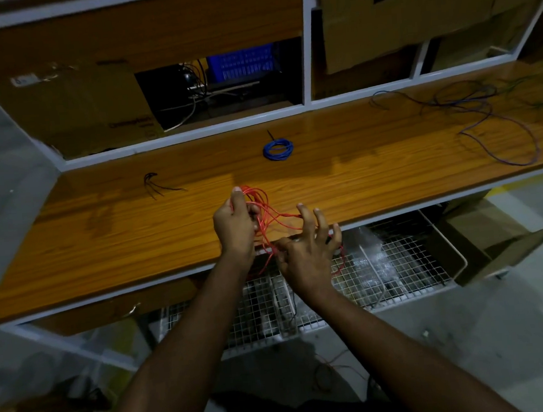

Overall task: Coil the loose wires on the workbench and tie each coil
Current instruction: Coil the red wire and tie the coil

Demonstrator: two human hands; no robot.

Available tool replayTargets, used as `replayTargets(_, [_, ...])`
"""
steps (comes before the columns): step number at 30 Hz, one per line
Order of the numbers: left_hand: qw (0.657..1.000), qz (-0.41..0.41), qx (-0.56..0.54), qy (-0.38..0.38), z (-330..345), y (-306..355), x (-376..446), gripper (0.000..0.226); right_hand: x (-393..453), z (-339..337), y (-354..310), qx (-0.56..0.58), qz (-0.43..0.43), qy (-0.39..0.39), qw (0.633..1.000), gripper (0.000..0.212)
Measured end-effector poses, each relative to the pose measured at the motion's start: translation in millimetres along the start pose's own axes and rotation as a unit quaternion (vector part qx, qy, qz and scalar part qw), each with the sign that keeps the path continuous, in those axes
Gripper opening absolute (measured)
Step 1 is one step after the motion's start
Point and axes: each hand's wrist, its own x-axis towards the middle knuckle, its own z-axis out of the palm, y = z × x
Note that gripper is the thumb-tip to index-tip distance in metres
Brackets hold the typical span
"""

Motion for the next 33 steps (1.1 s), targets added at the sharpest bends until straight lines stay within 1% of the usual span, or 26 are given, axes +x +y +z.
replayTargets(1, [1.0, 0.004, 0.005, -0.001, -1, -1, 1, 0.03, 3, -1, 2, 0.006, 0.016, 0.009, 1.0, 0.011])
replayTargets(4, [0.999, 0.032, 0.043, 0.003, -5, -8, 4, 0.034, 12, -4, 10, 0.02, 0.077, 0.025, 0.997, 0.017])
replayTargets(6, [0.996, 0.051, 0.076, 0.017, -9, -13, 7, 0.039, 16, -7, 15, 0.033, 0.096, 0.027, 0.994, 0.017])
replayTargets(9, [0.989, 0.072, 0.12, 0.04, -20, -16, 15, 0.045, 22, -12, 25, 0.066, 0.117, 0.016, 0.991, 0.011])
replayTargets(10, [0.987, 0.08, 0.135, 0.044, -24, -17, 19, 0.045, 23, -15, 30, 0.077, 0.115, 0.009, 0.99, 0.009])
replayTargets(12, [0.983, 0.087, 0.153, 0.05, -31, -16, 26, 0.045, 25, -18, 43, 0.106, 0.08, -0.018, 0.991, 0.01])
replayTargets(15, [0.987, 0.082, 0.131, 0.042, -37, -12, 33, 0.041, 28, -19, 65, 0.114, -0.001, -0.121, 0.986, 0.017])
replayTargets(18, [0.993, 0.062, 0.1, -0.002, -35, -6, 35, 0.035, 29, -17, 81, 0.177, -0.043, -0.196, 0.964, 0.031])
replayTargets(20, [0.992, 0.068, 0.104, -0.023, -34, -5, 36, 0.039, 29, -18, 87, 0.21, -0.048, -0.224, 0.951, 0.045])
replayTargets(21, [0.99, 0.074, 0.115, -0.03, -34, -4, 36, 0.044, 30, -21, 90, 0.231, -0.039, -0.232, 0.944, 0.048])
replayTargets(23, [0.986, 0.082, 0.137, -0.041, -33, -3, 37, 0.051, 33, -27, 94, 0.299, -0.014, -0.229, 0.926, 0.047])
replayTargets(25, [0.984, 0.084, 0.149, -0.051, -32, -1, 39, 0.052, 36, -36, 99, 0.355, -0.013, -0.203, 0.913, 0.044])
replayTargets(27, [0.983, 0.079, 0.149, -0.071, -33, 1, 40, 0.054, 41, -42, 105, 0.398, -0.017, -0.176, 0.9, 0.035])
replayTargets(29, [0.983, 0.068, 0.133, -0.103, -32, 3, 38, 0.054, 45, -48, 104, 0.441, 0.007, -0.185, 0.878, 0.025])
replayTargets(30, [0.984, 0.06, 0.119, -0.118, -30, 4, 37, 0.052, 47, -50, 100, 0.447, 0.021, -0.208, 0.87, 0.027])
replayTargets(31, [0.985, 0.051, 0.101, -0.128, -27, 5, 35, 0.047, 47, -49, 93, 0.439, 0.032, -0.241, 0.865, 0.036])
replayTargets(33, [0.988, 0.033, 0.069, -0.131, -19, 8, 33, 0.038, 44, -39, 73, 0.409, 0.036, -0.314, 0.856, 0.058])
